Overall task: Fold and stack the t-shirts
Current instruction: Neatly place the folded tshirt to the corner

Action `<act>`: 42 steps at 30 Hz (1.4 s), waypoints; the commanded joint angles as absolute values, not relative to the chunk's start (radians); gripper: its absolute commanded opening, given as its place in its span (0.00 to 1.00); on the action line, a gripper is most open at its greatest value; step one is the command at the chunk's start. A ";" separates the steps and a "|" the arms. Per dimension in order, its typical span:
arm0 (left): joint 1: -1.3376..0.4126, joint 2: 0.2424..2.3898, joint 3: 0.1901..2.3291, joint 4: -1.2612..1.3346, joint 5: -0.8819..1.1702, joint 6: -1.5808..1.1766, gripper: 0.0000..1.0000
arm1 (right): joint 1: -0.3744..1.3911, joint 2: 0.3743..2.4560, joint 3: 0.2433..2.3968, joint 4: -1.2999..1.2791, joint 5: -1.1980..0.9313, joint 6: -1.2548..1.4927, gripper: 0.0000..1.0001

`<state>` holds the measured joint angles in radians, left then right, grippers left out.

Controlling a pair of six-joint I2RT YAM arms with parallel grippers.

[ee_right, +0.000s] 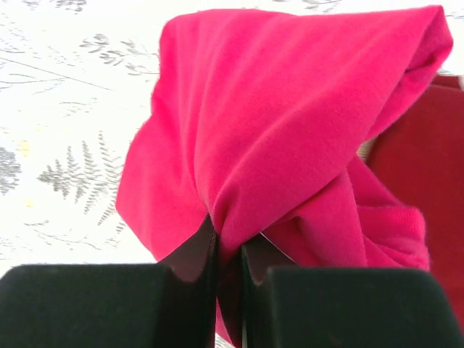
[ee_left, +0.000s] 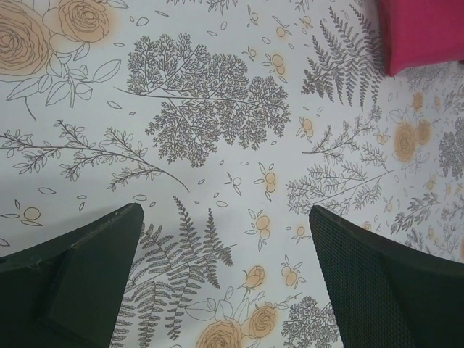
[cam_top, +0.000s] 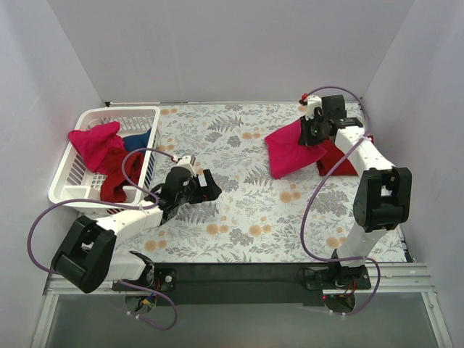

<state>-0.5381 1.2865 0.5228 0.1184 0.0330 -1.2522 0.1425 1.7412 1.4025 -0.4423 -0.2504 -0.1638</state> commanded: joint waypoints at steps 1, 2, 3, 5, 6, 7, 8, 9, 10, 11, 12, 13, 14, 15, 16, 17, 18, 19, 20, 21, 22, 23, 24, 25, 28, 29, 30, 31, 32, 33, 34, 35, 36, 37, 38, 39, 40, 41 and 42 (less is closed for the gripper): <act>-0.528 1.281 0.511 0.123 0.014 -1.235 0.91 | 0.104 1.729 1.494 -0.554 -0.239 -0.279 0.01; -0.528 1.287 0.511 0.124 0.015 -1.235 0.91 | 0.089 1.721 1.517 -0.563 -0.245 -0.294 0.01; -0.526 1.292 0.511 0.126 0.017 -1.235 0.91 | 0.081 1.718 1.529 -0.572 -0.245 -0.313 0.01; -0.525 1.304 0.511 0.132 0.023 -1.235 0.91 | 0.052 1.718 1.572 -0.607 -0.259 -0.362 0.01; -0.525 1.305 0.511 0.132 0.025 -1.235 0.91 | 0.045 1.720 1.586 -0.620 -0.262 -0.374 0.01; -0.525 1.307 0.509 0.136 0.025 -1.236 0.91 | 0.034 1.723 1.603 -0.635 -0.262 -0.399 0.01; -0.525 1.315 0.506 0.137 0.026 -1.236 0.91 | 0.014 1.726 1.618 -0.659 -0.264 -0.409 0.01; -0.525 1.315 0.506 0.137 0.025 -1.236 0.91 | 0.011 1.730 1.653 -0.676 -0.268 -0.419 0.01; -0.525 1.318 0.506 0.138 0.025 -1.238 0.91 | 0.009 1.733 1.673 -0.690 -0.270 -0.429 0.01; -0.525 1.322 0.506 0.141 0.026 -1.238 0.91 | -0.027 1.744 1.690 -0.719 -0.275 -0.446 0.01; -0.525 1.325 0.506 0.141 0.025 -1.238 0.91 | -0.038 1.749 1.712 -0.732 -0.278 -0.452 0.01; -0.525 1.330 0.506 0.143 0.026 -1.238 0.91 | -0.047 1.753 1.745 -0.742 -0.279 -0.456 0.01; -0.526 1.335 0.506 0.147 0.026 -1.239 0.91 | -0.069 1.764 1.764 -0.756 -0.293 -0.463 0.01; -0.525 1.336 0.506 0.146 0.028 -1.239 0.91 | -0.080 1.770 1.778 -0.778 -0.302 -0.466 0.01; -0.525 1.339 0.506 0.149 0.029 -1.241 0.91 | -0.090 1.781 1.804 -0.791 -0.314 -0.471 0.01; -0.525 1.344 0.506 0.149 0.028 -1.241 0.91 | -0.110 1.784 1.810 -0.802 -0.330 -0.477 0.01; -0.525 1.347 0.506 0.147 0.029 -1.243 0.91 | -0.120 1.790 1.819 -0.819 -0.334 -0.486 0.01; -0.525 1.347 0.506 0.150 0.031 -1.243 0.91 | -0.129 1.790 1.821 -0.825 -0.340 -0.491 0.01; -0.525 1.350 0.506 0.149 0.031 -1.243 0.91 | -0.147 1.793 1.822 -0.830 -0.357 -0.494 0.01; -0.525 1.351 0.506 0.150 0.031 -1.244 0.91 | -0.155 1.795 1.819 -0.836 -0.367 -0.503 0.01; -0.525 1.353 0.508 0.152 0.031 -1.244 0.91 | -0.161 1.795 1.818 -0.845 -0.374 -0.509 0.01; -0.525 1.358 0.508 0.152 0.032 -1.244 0.91 | -0.169 1.798 1.816 -0.848 -0.377 -0.514 0.01; -0.525 1.361 0.511 0.150 0.032 -1.244 0.91 | -0.173 1.799 1.815 -0.847 -0.371 -0.515 0.01; -0.525 1.362 0.512 0.149 0.034 -1.244 0.91 | -0.176 1.805 1.816 -0.848 -0.364 -0.512 0.01; -0.525 1.365 0.511 0.149 0.038 -1.247 0.91 | -0.192 1.825 1.824 -0.848 -0.331 -0.499 0.01; -0.525 1.365 0.509 0.150 0.038 -1.249 0.91 | -0.192 1.830 1.825 -0.845 -0.318 -0.494 0.01; -0.525 1.367 0.509 0.149 0.037 -1.247 0.91 | -0.192 1.835 1.827 -0.845 -0.305 -0.491 0.01; -0.525 1.367 0.509 0.149 0.038 -1.249 0.91 | -0.192 1.847 1.830 -0.844 -0.290 -0.485 0.01; -0.525 1.368 0.509 0.147 0.038 -1.250 0.91 | -0.190 1.853 1.832 -0.844 -0.252 -0.474 0.01; -0.526 1.367 0.508 0.147 0.037 -1.249 0.91 | -0.192 1.861 1.841 -0.841 -0.229 -0.463 0.01; -0.525 1.364 0.508 0.147 0.035 -1.250 0.91 | -0.192 1.876 1.847 -0.842 -0.204 -0.454 0.01; -0.525 1.361 0.508 0.146 0.034 -1.250 0.91 | -0.192 1.882 1.856 -0.842 -0.161 -0.436 0.02; -0.525 1.359 0.509 0.144 0.034 -1.250 0.91 | -0.192 1.888 1.870 -0.841 -0.144 -0.428 0.14; -0.525 1.358 0.511 0.143 0.032 -1.250 0.91 | -0.192 1.894 1.874 -0.839 -0.131 -0.419 0.19; -0.525 1.356 0.512 0.140 0.031 -1.249 0.91 | -0.192 1.896 1.879 -0.838 -0.111 -0.396 0.25; -0.525 1.355 0.514 0.138 0.031 -1.250 0.91 | -0.190 1.896 1.884 -0.836 -0.101 -0.388 0.34; -0.525 1.353 0.514 0.138 0.031 -1.250 0.91 | -0.190 1.891 1.887 -0.833 -0.085 -0.377 0.36; -0.525 1.353 0.515 0.137 0.032 -1.249 0.91 | -0.192 1.887 1.885 -0.827 -0.080 -0.370 0.39; -0.525 1.351 0.517 0.137 0.031 -1.249 0.91 | -0.192 1.882 1.881 -0.824 -0.078 -0.362 0.41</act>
